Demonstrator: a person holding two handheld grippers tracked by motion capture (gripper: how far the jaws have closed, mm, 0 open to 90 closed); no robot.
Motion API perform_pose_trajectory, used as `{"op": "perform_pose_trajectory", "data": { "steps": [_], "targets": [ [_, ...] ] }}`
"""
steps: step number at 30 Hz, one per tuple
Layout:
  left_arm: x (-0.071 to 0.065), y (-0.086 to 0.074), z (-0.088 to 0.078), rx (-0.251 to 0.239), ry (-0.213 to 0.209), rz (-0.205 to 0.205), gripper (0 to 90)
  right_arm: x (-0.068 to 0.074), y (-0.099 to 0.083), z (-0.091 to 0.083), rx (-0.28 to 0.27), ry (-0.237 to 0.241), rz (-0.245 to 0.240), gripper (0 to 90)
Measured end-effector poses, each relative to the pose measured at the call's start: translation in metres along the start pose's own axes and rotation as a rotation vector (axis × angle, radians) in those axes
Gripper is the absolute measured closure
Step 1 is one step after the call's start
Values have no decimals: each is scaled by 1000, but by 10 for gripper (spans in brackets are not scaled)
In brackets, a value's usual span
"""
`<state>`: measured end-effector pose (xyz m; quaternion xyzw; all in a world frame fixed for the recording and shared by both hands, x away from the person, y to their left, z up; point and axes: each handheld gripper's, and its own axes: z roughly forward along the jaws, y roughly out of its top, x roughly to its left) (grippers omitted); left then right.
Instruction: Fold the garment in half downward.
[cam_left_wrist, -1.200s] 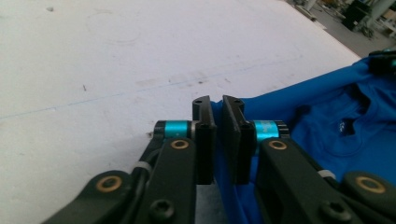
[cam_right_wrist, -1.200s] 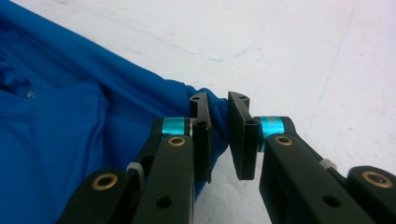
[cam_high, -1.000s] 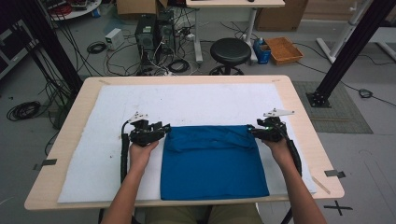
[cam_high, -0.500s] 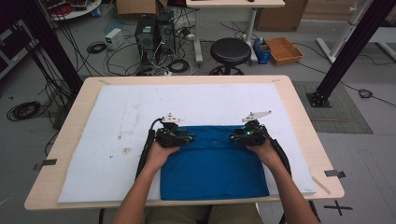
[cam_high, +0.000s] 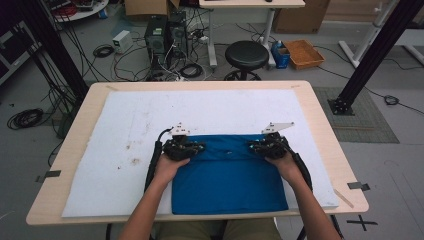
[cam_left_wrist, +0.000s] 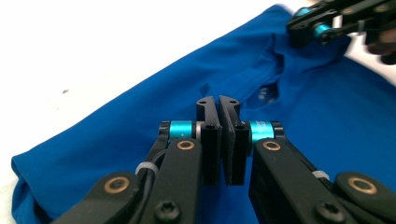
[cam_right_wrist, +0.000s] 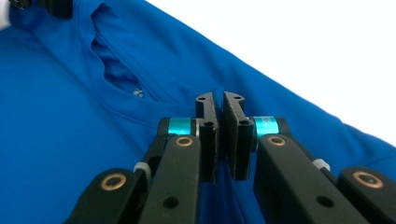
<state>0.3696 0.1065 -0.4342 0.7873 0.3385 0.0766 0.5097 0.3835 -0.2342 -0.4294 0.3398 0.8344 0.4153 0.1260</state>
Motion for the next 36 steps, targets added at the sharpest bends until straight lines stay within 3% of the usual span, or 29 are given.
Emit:
{"op": "perform_pose_trajectory", "data": {
  "steps": [1,2,4,5,6,8,9,12,13,15,17,18,19,20,21,22,23,24,26,27,30,32,33,34,35,36],
  "targets": [
    [-4,-3,-8,-28,-35,24,867,4,-2,-8,-30,14,-18,849],
    [-4,-3,-8,-28,-35,24,867,4,-2,-8,-30,14,-18,849],
    [-9,-7,-16,-45,-79,43,867,7,-5,-15,-58,34,-32,849],
    [-14,-11,-22,-48,-111,65,867,11,-9,-23,-74,76,-43,849],
    [-14,-11,-22,-48,-111,65,867,11,-9,-23,-74,76,-43,849],
    [-19,-16,-28,-27,-121,83,867,17,-16,-29,-79,123,-63,849],
    [-22,-21,-32,-5,-127,90,867,23,-23,-35,-79,156,-106,849],
    [-25,-26,-35,13,-135,83,865,27,-29,-38,-60,182,-138,849],
    [-28,-31,-38,31,-156,57,822,30,-36,-42,-31,228,-151,833],
    [-31,-34,-44,49,-183,15,651,33,-43,-46,-10,289,-146,731],
    [-32,-36,-48,36,-181,11,580,34,-47,-50,-14,299,-148,720],
    [-33,-36,-54,13,-164,3,580,34,-50,-54,-22,288,-138,720],
    [-31,-36,-63,-42,-110,-27,546,33,-53,-60,-63,265,-94,722],
    [-31,-36,-63,-42,-110,-27,546,33,-53,-60,-63,265,-94,722],
    [-28,-37,-69,-67,-21,-50,546,34,-53,-59,-70,203,-58,751],
    [-28,-37,-69,-67,-21,-50,546,34,-53,-59,-70,203,-58,751],
    [-24,-41,-72,-69,42,-78,546,40,-53,-52,-44,156,-66,764],
    [-24,-41,-72,-69,42,-78,547,40,-53,-52,-44,156,-66,764],
    [-21,-45,-73,-62,89,-93,548,46,-54,-42,-14,145,-93,767],
    [-18,-48,-74,-60,119,-114,551,50,-56,-34,39,129,-136,775],
    [-16,-50,-77,-71,148,-134,555,52,-58,-36,62,110,-175,774],
    [-16,-50,-78,-75,163,-136,555,52,-59,-41,45,106,-170,770],
    [-18,-51,-80,-75,194,-126,556,47,-58,-54,-23,83,-125,754],
    [-18,-51,-80,-75,194,-126,555,47,-58,-54,-23,83,-125,754],
    [-20,-52,-82,-69,220,-113,555,41,-59,-68,-77,8,-65,725],
    [-20,-52,-82,-69,220,-113,555,41,-59,-68,-77,8,-65,725]
  ]
}}
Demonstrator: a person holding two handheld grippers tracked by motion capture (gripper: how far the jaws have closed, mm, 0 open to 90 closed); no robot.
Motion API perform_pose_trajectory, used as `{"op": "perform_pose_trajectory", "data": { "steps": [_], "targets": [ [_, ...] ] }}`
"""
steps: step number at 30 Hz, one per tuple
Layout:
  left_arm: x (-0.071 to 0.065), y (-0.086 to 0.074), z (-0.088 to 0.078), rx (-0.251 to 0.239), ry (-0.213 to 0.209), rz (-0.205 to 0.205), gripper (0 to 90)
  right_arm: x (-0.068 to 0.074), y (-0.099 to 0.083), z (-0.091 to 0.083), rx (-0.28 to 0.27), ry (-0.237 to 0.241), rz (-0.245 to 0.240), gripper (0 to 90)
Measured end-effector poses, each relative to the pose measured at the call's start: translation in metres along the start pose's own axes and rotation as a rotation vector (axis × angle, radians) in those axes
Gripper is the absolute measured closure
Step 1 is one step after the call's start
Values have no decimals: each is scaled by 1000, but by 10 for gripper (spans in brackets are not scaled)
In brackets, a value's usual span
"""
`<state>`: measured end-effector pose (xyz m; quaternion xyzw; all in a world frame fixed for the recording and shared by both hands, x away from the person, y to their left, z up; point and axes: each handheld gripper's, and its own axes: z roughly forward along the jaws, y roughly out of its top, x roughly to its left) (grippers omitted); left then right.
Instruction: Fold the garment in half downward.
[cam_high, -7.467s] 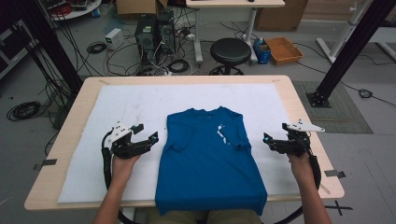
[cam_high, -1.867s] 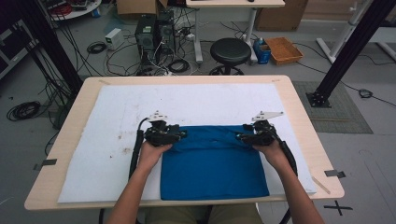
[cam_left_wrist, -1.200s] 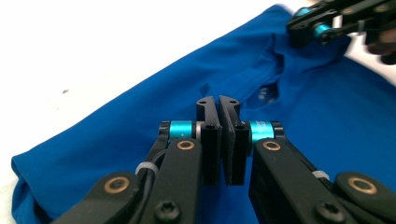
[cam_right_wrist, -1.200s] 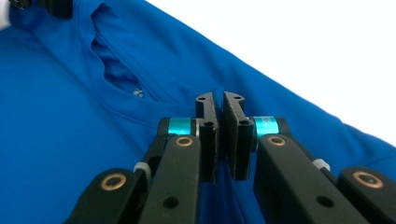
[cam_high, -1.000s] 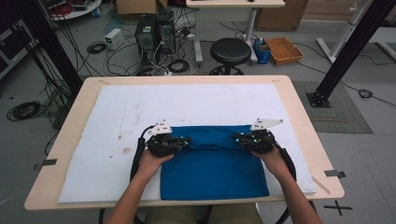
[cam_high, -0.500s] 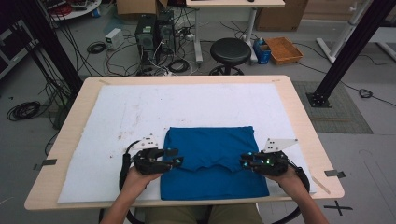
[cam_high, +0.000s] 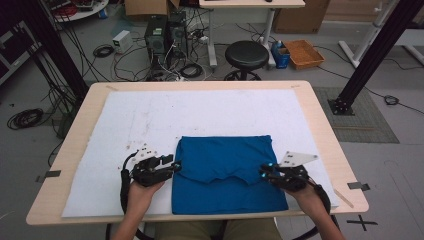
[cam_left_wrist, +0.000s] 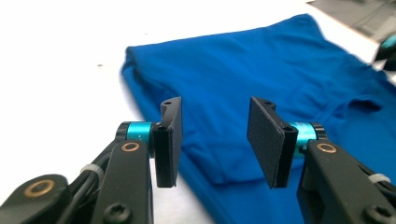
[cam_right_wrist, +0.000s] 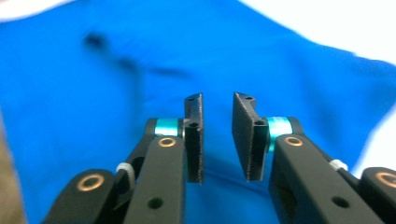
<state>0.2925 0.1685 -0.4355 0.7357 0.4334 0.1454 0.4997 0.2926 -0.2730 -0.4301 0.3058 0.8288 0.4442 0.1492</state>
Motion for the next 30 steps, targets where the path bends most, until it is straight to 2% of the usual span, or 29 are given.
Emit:
{"op": "perform_pose_trajectory", "data": {
  "steps": [1,2,3,5,6,7,8,9,10,11,12,14,15,16,17,20,21,23,26,27,28,29,30],
  "targets": [
    [-1,-1,0,0,10,-2,555,-5,-4,-10,-7,-96,38,658],
    [-2,-2,-1,-1,17,-1,555,-5,-4,-10,-7,-96,38,658],
    [-3,-4,1,8,22,2,555,-8,-10,-15,0,-159,57,598],
    [-3,-4,4,26,17,8,555,-12,-14,-17,6,-189,77,528],
    [-3,-4,4,26,17,8,555,-12,-14,-17,6,-189,77,528],
    [-5,-4,8,52,15,13,555,-16,-16,-16,0,-198,86,448],
    [-5,-4,8,52,15,13,555,-16,-16,-16,0,-198,86,448],
    [-8,-6,13,88,28,25,559,-16,-16,-13,-1,-204,96,423],
    [-8,-7,15,100,27,25,577,-15,-15,-11,1,-200,94,438],
    [-9,-8,17,116,31,23,599,-13,-14,-9,8,-188,84,502],
    [-9,-8,17,116,31,23,622,-13,-14,-9,8,-188,84,502],
    [-10,-9,21,144,36,28,639,-10,-12,-3,34,-160,39,666],
    [-13,-10,23,157,53,40,672,-9,-11,4,73,-148,17,744],
    [-13,-10,23,157,53,40,683,-9,-11,4,73,-148,17,744],
    [-15,-10,23,164,73,52,701,-7,-12,8,109,-146,0,777],
    [-17,-10,24,163,93,62,778,-7,-13,10,130,-147,-20,800],
    [-19,-10,24,159,102,77,802,-6,-13,10,136,-146,-24,829],
    [-20,-10,23,155,102,92,834,-6,-12,8,134,-143,-23,856],
    [-21,-9,22,137,91,94,848,-8,-12,7,124,-141,-18,884],
    [-21,-7,18,117,78,86,853,-9,-12,5,112,-138,-21,896],
    [-21,-7,18,117,78,86,855,-9,-12,5,112,-138,-21,896],
    [-19,-5,15,95,57,64,856,-9,-12,4,104,-130,-8,899],
    [-19,-5,15,95,57,64,858,-9,-12,4,104,-130,-8,899]
  ]
}}
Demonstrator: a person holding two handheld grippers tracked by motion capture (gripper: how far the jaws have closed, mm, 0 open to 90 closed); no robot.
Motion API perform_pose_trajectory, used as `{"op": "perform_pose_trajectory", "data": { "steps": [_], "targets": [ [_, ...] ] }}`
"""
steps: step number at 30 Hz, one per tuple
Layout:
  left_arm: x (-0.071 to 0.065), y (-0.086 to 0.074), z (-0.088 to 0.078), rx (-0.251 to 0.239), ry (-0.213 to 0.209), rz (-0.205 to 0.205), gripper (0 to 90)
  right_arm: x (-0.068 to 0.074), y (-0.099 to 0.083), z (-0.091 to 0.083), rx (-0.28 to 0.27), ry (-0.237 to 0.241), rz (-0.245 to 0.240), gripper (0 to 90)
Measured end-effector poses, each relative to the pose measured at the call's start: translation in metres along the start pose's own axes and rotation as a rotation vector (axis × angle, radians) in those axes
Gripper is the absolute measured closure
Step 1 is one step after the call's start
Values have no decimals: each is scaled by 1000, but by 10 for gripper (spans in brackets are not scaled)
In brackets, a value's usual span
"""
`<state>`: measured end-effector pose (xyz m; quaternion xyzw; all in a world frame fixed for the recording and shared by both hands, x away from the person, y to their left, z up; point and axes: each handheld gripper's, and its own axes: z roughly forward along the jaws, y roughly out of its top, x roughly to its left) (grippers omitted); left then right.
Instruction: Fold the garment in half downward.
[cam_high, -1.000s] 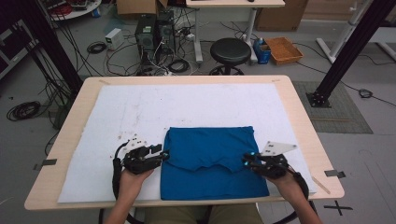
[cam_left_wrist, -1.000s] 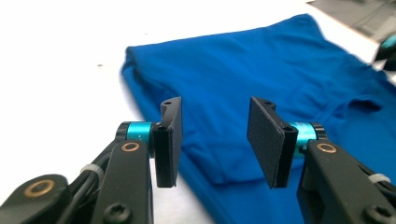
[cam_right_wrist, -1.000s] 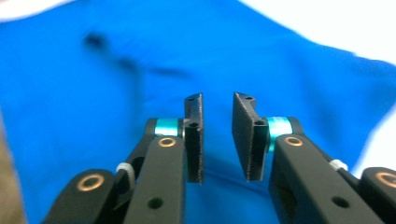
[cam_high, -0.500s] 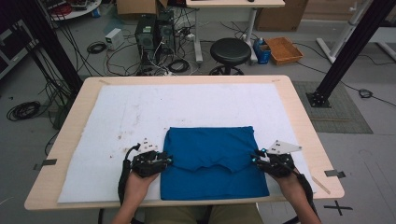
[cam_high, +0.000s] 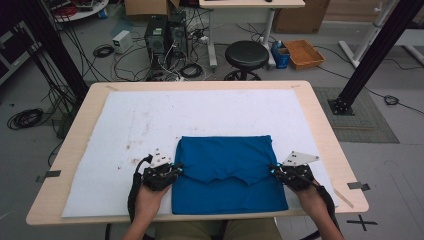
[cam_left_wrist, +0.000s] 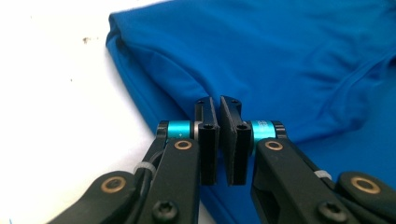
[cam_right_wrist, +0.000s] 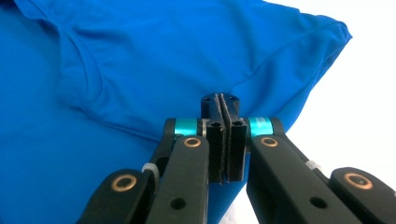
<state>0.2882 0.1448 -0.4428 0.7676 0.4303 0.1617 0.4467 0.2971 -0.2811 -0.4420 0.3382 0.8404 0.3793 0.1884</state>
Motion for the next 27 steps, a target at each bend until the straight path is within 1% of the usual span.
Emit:
{"op": "perform_pose_trajectory", "data": {
  "steps": [1,2,3,4,5,6,7,8,9,10,11,12,13,14,15,16,17,18,19,20,21,22,24,25,26,27],
  "targets": [
    [3,0,-4,-24,-36,-42,859,-1,0,-1,-7,5,11,900],
    [3,0,-4,-24,-36,-42,859,-1,0,-1,-7,5,11,900],
    [3,0,-8,-39,-55,-60,859,-1,0,-3,-21,11,17,900],
    [4,1,-12,-51,-74,-70,860,-1,0,-5,-31,16,28,900],
    [4,3,-20,-80,-107,-72,861,0,0,-13,-55,30,43,900],
    [3,3,-24,-86,-124,-77,861,1,-1,-18,-64,33,44,900],
    [3,3,-24,-86,-124,-77,862,1,-1,-18,-64,33,44,900],
    [2,2,-27,-90,-144,-77,862,1,-1,-21,-69,35,46,900],
    [1,1,-30,-90,-154,-80,863,1,-3,-28,-84,37,52,900],
    [0,-1,-32,-88,-167,-82,863,1,-3,-28,-84,37,52,900],
    [-2,-4,-38,-85,-201,-93,864,3,-5,-34,-95,43,60,900],
    [-2,-4,-38,-85,-201,-93,864,3,-5,-34,-95,43,60,900],
    [-3,-7,-44,-88,-223,-98,864,7,-6,-42,-100,53,57,900],
    [-3,-7,-44,-88,-223,-98,865,7,-6,-42,-100,53,57,900],
    [-3,-8,-47,-82,-236,-103,865,9,-7,-45,-102,55,48,900],
    [-3,-12,-53,-80,-265,-119,865,15,-9,-53,-96,61,44,900],
    [-3,-14,-56,-81,-282,-134,865,18,-10,-57,-97,64,40,900],
    [-3,-14,-56,-81,-282,-134,865,18,-10,-57,-97,64,40,900],
    [-2,-17,-60,-75,-302,-138,865,23,-11,-64,-99,77,42,900],
    [-2,-17,-60,-75,-302,-138,865,23,-11,-64,-99,77,42,900],
    [-4,-21,-62,-49,-299,-125,865,27,-13,-69,-92,84,38,900],
    [-4,-21,-62,-49,-299,-125,865,27,-13,-69,-92,84,38,900],
    [-6,-27,-60,-15,-286,-103,865,31,-18,-68,-62,91,41,900],
    [-7,-29,-58,6,-274,-91,864,34,-24,-63,-24,98,40,900],
    [-7,-31,-56,21,-268,-76,864,34,-24,-63,-24,98,40,900],
    [-9,-34,-51,41,-260,-64,859,35,-29,-56,31,94,48,900]
  ]
}}
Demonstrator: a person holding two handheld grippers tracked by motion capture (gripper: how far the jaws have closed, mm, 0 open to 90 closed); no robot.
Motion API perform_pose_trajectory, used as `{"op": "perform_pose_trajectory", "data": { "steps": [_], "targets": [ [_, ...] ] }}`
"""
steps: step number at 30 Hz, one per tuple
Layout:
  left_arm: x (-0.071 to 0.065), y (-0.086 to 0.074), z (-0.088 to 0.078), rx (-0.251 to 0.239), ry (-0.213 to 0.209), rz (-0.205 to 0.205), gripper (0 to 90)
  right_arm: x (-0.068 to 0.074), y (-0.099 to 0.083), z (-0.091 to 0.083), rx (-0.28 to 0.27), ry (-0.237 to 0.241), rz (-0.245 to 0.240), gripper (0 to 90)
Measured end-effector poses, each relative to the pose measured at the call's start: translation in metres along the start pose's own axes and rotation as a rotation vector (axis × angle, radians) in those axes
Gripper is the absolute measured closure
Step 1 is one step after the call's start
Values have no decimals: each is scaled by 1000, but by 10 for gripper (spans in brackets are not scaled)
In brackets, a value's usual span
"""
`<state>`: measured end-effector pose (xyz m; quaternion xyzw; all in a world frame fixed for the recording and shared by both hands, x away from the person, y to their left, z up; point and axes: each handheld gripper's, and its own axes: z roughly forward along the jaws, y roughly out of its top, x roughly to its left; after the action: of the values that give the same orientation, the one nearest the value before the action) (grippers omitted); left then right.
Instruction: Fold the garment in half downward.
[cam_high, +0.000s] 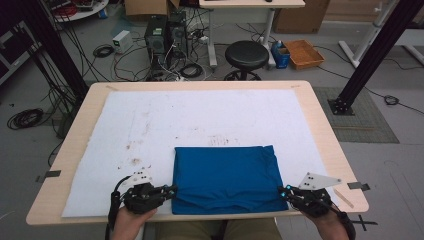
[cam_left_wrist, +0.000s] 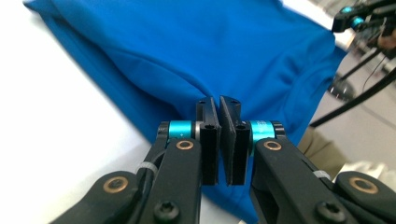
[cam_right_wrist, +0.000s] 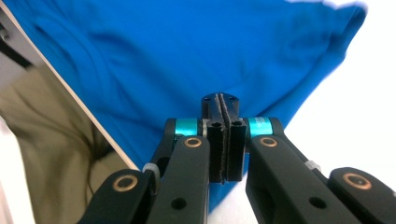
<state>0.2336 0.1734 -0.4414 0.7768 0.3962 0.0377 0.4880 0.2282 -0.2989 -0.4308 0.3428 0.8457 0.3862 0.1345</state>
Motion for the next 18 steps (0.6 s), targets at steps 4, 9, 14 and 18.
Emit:
{"op": "perform_pose_trajectory", "data": {
  "steps": [4,9,14,18],
  "targets": [
    [-2,2,5,3,15,-8,637,-2,-1,5,18,1,17,750],
    [6,26,3,-103,103,5,482,-18,9,3,-126,-72,90,440],
    [34,66,29,-152,266,-1,470,-54,35,26,-188,-238,187,456],
    [57,76,57,-101,351,-31,485,-74,53,55,-179,-213,193,547]
  ]
}}
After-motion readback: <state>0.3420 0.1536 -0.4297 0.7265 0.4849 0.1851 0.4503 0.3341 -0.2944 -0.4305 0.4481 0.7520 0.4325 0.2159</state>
